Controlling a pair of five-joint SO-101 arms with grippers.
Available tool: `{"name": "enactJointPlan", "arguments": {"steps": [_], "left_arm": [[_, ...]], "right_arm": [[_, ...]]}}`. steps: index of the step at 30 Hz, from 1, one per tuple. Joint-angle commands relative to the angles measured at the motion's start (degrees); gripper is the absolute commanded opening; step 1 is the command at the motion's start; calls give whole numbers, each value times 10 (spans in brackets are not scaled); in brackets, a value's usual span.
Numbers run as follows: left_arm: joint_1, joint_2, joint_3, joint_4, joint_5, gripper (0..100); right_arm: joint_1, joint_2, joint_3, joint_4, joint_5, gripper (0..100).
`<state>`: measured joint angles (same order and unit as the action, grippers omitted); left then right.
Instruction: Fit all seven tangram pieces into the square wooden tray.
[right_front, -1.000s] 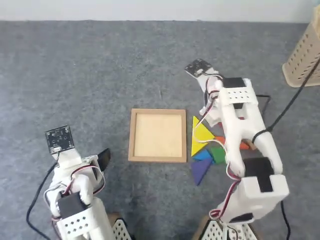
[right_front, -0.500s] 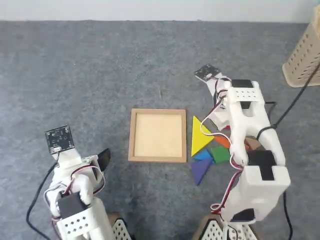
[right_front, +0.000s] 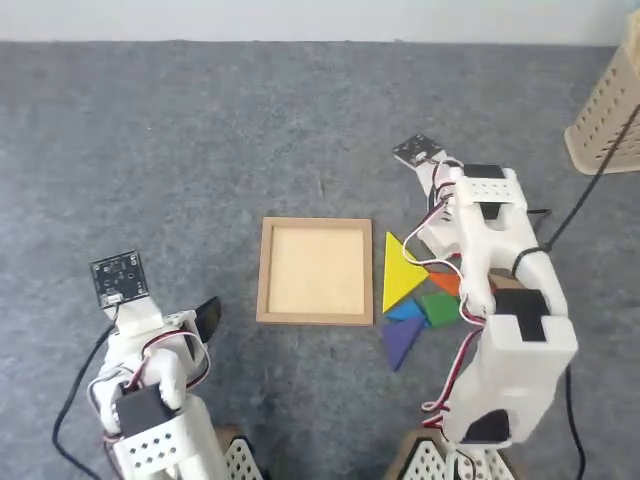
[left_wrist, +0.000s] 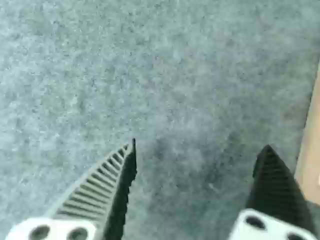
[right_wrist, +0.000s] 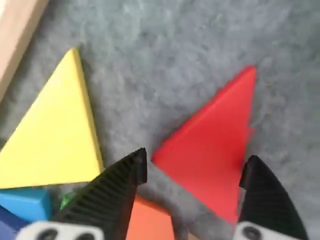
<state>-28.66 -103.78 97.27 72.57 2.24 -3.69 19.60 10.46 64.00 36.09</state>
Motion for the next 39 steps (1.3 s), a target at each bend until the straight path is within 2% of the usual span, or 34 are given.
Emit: {"name": "enactJointPlan", "arguments": {"steps": [1,6,12,17,29,34,39], "left_arm": [[1,-7,-7,-1,-1,354],[1,-7,-7,-1,-1,354],[1,-7,-7,-1,-1,354],[1,-7,-7,-1,-1,354],[1,-7,-7,-1,-1,354],[1,-7,-7,-1,-1,354],[1,-7,-7,-1,-1,354]], "right_arm": [[5,15,-10,-24,8,286],[5,27,-10,-26,8,281],[3,26,-10,-25,7,123],[0,25,-10,-26,-17,41],[-7,-79,-7,5,-53,33],[-52,-129,-6,38,-57,31],[-127,-167,-10,52,-82,32]]}}
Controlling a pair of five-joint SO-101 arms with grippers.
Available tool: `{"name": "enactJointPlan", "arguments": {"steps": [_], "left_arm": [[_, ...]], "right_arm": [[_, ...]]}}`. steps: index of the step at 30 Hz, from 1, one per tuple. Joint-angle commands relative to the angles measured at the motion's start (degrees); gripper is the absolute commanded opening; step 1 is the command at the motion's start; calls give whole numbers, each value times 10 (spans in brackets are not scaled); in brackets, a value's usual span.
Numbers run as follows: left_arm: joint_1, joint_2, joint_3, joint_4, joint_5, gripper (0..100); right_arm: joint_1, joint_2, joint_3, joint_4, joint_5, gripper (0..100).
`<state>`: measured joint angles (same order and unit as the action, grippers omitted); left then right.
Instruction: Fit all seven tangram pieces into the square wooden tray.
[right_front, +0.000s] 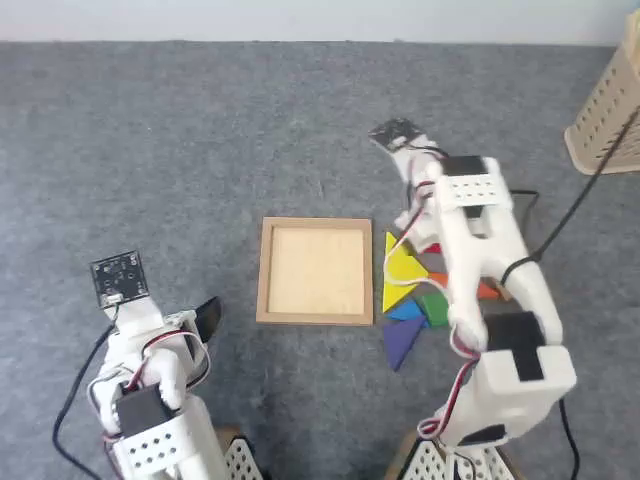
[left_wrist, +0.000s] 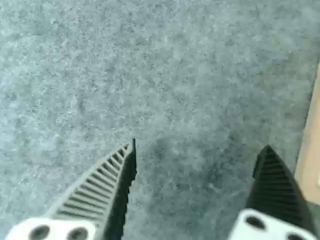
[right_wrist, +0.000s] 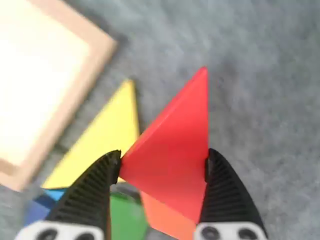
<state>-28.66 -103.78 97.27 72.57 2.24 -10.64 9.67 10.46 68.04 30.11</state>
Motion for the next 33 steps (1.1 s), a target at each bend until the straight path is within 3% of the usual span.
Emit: {"name": "enactJointPlan", "arguments": {"steps": [1,8,17,23,29,33], "left_arm": [[1,-7,-7,-1,-1,354],[1,-7,-7,-1,-1,354],[1,-7,-7,-1,-1,354],[1,-7,-7,-1,-1,354],[1,-7,-7,-1,-1,354],[1,-7,-7,-1,-1,354]], "right_arm": [[-80,-73,-10,13,-22,32],[-220,-80,-17,-1,25,30],[-254,-21,-62,-75,85,30],[-245,32,-121,-37,78,30],[-182,-111,-139,51,-29,30],[-129,-203,-30,22,-54,20]]}}
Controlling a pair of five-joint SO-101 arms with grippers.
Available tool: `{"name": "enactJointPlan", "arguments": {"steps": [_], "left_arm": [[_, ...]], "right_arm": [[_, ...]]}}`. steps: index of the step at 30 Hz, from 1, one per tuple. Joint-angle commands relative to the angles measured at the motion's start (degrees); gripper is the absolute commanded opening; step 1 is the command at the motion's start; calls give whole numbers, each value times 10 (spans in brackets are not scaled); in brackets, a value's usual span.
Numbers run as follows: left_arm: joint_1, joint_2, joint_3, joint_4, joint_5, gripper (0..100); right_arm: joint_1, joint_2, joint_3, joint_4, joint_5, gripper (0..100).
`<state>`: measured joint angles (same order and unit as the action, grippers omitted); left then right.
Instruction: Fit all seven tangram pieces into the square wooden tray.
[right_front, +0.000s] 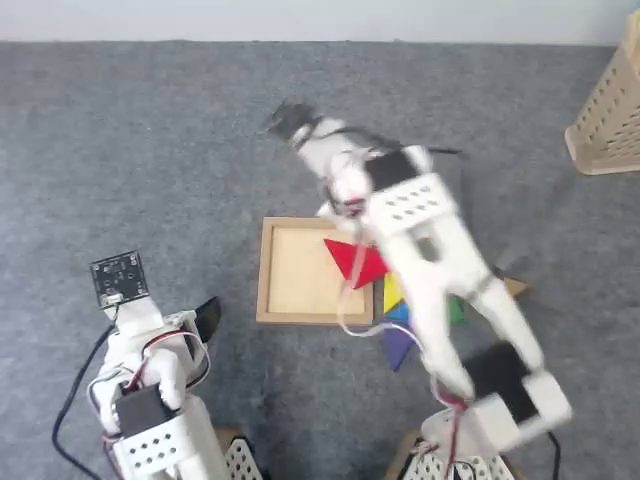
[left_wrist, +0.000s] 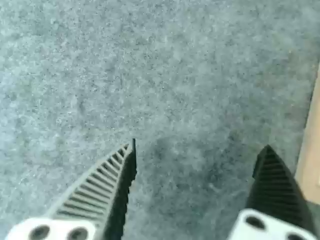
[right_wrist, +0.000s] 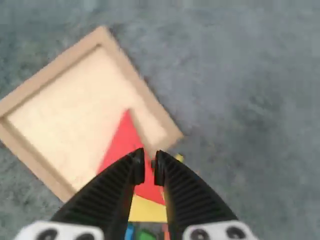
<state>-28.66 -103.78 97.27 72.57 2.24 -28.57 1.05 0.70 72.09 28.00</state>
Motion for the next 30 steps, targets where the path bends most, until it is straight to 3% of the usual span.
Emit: {"name": "enactJointPlan", "arguments": {"steps": [1,5,9,30], "left_arm": [[1,-7,-7,-1,-1,354],[1,-7,-7,-1,-1,354],[1,-7,-7,-1,-1,354],[1,-7,-7,-1,-1,354]], "right_arm": [[56,-131,110,-36,-35,6],[45,-160,266,-126,-40,6],[15,-148,334,-186,-59,6],[0,67,226,-228,-65,6]]}}
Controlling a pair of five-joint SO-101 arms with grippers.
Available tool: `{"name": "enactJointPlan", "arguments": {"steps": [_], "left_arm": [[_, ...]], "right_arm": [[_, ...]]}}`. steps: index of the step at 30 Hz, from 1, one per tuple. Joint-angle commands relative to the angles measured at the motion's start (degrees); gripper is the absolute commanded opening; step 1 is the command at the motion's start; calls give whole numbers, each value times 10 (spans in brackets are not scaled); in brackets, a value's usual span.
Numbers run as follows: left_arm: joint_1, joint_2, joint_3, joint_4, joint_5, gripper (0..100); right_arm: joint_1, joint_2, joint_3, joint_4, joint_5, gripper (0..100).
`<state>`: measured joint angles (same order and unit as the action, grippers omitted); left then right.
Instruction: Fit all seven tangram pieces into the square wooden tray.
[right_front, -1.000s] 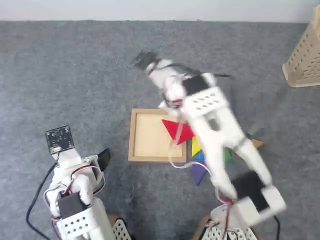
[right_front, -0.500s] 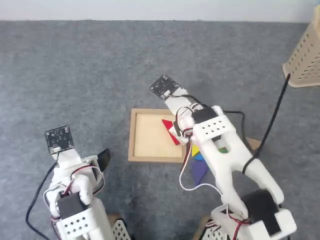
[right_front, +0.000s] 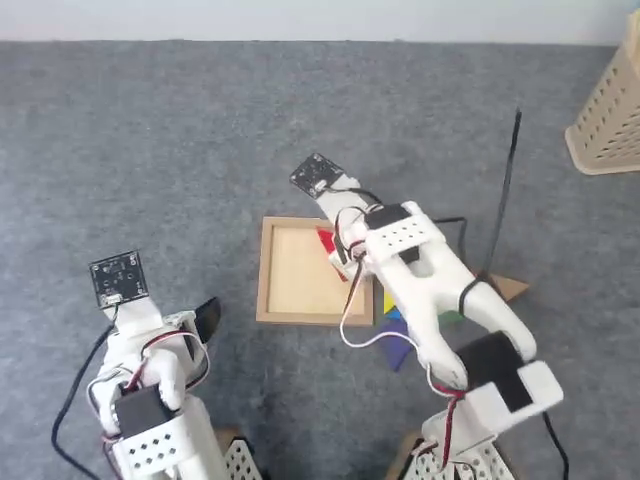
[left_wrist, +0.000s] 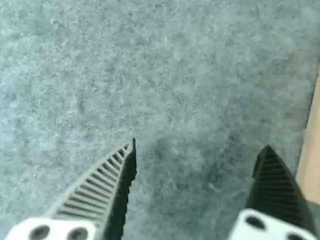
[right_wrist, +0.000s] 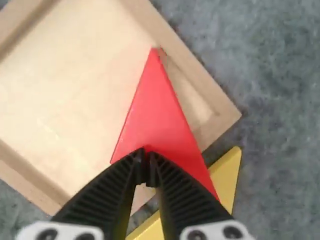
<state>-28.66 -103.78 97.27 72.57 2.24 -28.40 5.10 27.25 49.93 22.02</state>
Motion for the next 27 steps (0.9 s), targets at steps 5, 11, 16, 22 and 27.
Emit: {"name": "enactJointPlan", "arguments": {"steps": [5,11,16,22,27], "left_arm": [[1,-7,-7,-1,-1,354],[1,-7,-7,-1,-1,354],[1,-7,-7,-1,-1,354],[1,-7,-7,-1,-1,354],[1,-7,-7,-1,-1,354]], "right_arm": [[-29,71,-84,-7,-4,6],[-72,136,-140,-6,-4,6],[-73,162,-182,16,-7,6],[-71,140,-185,18,-11,6],[-47,87,-185,54,-30,6]]}}
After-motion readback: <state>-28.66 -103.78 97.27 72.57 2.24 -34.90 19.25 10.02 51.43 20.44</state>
